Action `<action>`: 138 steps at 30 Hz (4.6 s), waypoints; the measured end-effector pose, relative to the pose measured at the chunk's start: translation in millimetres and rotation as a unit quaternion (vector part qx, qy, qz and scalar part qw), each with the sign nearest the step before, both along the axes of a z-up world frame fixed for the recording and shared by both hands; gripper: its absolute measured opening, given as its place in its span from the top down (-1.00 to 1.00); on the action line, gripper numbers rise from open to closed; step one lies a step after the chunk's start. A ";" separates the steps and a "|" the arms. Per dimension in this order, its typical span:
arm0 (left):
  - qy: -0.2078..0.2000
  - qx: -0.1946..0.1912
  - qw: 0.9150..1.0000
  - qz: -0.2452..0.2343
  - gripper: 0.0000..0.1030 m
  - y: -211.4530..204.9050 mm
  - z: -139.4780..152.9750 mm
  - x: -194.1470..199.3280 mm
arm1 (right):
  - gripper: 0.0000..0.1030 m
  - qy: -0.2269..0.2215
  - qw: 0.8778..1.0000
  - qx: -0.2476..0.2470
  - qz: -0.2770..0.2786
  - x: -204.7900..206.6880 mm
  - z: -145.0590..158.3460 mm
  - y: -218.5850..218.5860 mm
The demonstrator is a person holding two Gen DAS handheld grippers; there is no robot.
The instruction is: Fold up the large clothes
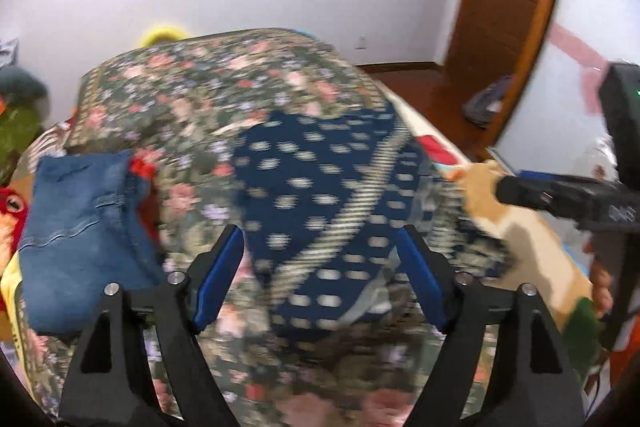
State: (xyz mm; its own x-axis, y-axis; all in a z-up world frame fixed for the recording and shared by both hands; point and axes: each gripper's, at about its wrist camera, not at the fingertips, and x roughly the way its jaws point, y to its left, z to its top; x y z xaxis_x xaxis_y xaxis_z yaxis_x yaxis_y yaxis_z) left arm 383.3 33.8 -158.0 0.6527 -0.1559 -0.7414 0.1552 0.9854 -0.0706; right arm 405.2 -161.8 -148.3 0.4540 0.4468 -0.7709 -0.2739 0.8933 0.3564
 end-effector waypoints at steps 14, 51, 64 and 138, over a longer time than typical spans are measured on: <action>0.073 0.007 0.997 0.019 -0.85 38.4 -71.3 -4.3 | -0.79 0.086 0.994 -0.070 0.008 -1.0 -81.7 -7.9; 0.186 -0.285 0.940 -0.004 -0.88 71.5 -122.9 114.9 | -0.81 0.200 0.971 0.129 0.013 84.6 -120.7 -8.4; 0.204 -0.343 0.917 -0.012 -0.61 65.0 -134.3 123.7 | -0.19 0.220 0.953 0.210 0.022 81.0 -123.1 -0.3; -0.108 -0.104 0.973 0.173 -0.49 307.5 127.4 -113.8 | -0.27 -0.161 0.973 0.025 0.166 -64.6 129.4 271.8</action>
